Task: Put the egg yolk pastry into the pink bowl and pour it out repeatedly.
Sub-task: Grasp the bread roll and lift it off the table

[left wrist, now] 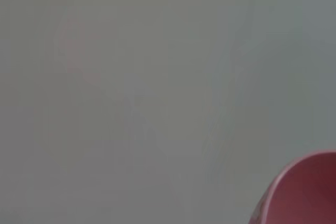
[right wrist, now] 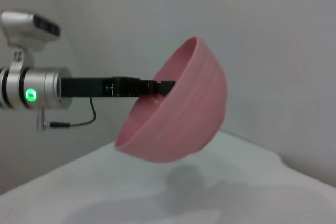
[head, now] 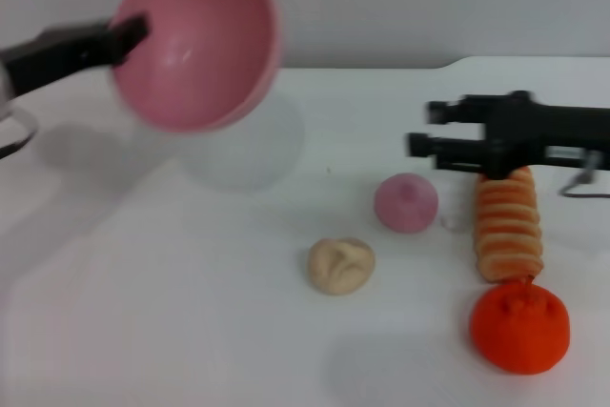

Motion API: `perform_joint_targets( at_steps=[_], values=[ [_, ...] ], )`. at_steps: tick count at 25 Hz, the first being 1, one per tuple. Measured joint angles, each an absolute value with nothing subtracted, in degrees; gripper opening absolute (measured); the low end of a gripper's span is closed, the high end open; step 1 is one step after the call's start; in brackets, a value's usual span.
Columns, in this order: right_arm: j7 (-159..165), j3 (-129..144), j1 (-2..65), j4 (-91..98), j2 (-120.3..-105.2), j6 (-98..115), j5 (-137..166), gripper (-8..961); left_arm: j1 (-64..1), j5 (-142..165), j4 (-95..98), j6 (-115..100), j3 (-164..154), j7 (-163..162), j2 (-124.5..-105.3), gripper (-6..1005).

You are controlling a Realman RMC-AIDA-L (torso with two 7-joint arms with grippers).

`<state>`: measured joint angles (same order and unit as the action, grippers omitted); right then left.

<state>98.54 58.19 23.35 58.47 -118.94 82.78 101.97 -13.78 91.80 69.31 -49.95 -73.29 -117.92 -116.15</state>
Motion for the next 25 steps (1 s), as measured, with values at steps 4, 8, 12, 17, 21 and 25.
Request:
perform_joint_targets(
  at_steps=[4, 8, 12, 17, 21, 25],
  values=[
    [99.39, 67.16, 26.31, 58.91, -118.77, 78.28, 104.03, 615, -15.65, 108.03, 68.13, -64.37, -63.51, -132.54, -114.3, 0],
    [103.95, 75.18, 31.36, 58.51, -118.72, 74.04, 112.18, 617, -14.41, 119.66, 72.72, -72.36, -58.67, -139.09, -115.01, 1],
    [107.8, 83.51, 35.49, 57.61, -118.93, 70.54, 118.66, 619, -12.19, 128.19, 79.67, -76.48, -55.86, -142.35, -117.39, 1],
    [108.01, 88.35, 35.78, 57.21, -119.03, 66.82, 119.12, 619, -11.44, 131.38, 82.85, -79.98, -56.13, -144.91, -117.71, 1],
    [108.04, 88.99, 35.54, 55.4, -119.05, 66.43, 119.28, 619, -11.82, 131.62, 82.7, -80.51, -56.99, -145.15, -117.77, 1],
    [107.91, 90.0, 35.43, 52.25, -119.11, 64.51, 119.12, 619, -12.08, 131.77, 82.51, -80.16, -58.76, -145.6, -117.79, 1]
  ],
)
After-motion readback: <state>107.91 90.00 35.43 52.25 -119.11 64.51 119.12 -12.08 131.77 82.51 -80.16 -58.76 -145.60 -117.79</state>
